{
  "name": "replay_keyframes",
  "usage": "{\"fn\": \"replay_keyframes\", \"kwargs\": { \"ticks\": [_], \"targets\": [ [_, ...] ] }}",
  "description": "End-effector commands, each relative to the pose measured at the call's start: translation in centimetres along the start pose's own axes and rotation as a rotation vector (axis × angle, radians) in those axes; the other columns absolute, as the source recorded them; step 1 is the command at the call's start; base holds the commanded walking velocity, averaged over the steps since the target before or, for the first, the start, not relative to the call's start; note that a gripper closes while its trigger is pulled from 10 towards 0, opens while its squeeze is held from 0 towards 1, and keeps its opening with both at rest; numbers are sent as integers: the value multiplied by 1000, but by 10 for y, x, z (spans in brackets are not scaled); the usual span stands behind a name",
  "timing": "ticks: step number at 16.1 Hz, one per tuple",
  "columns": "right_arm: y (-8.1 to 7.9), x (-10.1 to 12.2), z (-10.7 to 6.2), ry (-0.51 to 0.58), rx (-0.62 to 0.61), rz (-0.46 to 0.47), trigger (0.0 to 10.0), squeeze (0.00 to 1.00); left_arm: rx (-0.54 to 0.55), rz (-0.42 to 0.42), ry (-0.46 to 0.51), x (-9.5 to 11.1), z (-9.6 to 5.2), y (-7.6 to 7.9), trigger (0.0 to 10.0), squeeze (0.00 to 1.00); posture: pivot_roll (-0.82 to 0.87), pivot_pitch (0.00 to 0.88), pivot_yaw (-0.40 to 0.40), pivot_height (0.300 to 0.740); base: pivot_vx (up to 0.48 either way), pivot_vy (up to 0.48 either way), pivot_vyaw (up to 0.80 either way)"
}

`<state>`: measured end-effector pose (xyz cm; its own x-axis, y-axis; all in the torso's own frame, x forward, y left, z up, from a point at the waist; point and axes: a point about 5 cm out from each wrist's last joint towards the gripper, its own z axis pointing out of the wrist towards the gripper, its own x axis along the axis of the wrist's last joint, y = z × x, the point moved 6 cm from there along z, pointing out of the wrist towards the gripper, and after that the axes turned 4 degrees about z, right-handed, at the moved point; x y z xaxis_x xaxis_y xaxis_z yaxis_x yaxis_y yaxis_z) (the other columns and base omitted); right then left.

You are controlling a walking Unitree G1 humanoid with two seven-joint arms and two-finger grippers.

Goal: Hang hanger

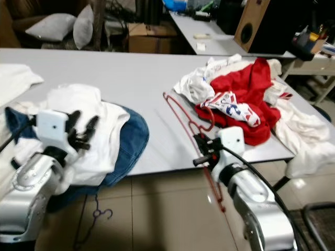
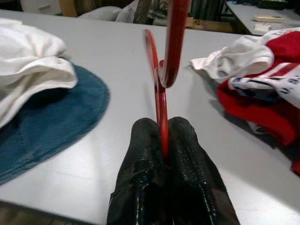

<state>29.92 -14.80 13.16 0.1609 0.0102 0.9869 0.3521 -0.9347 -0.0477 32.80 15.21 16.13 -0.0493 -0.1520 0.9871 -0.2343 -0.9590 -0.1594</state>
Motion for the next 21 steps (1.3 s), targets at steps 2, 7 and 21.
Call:
{"fn": "replay_keyframes", "kwargs": {
  "ticks": [2,7,21],
  "targets": [
    [9,6,-4,20,-27,2,10000,0,-54,6,26,8,3,14,10000,1000,-92,0,-67,740,0,0,0],
    [15,9,-9,43,-63,1,10000,0,-86,-1,-36,-2,2,12,10000,1000,-103,0,-16,740,0,0,0],
    [-7,-14,8,-65,51,-8,10000,0,-119,87,-92,-18,-29,14,10000,0,0,0,-91,740,0,0,0]
  ]
}}
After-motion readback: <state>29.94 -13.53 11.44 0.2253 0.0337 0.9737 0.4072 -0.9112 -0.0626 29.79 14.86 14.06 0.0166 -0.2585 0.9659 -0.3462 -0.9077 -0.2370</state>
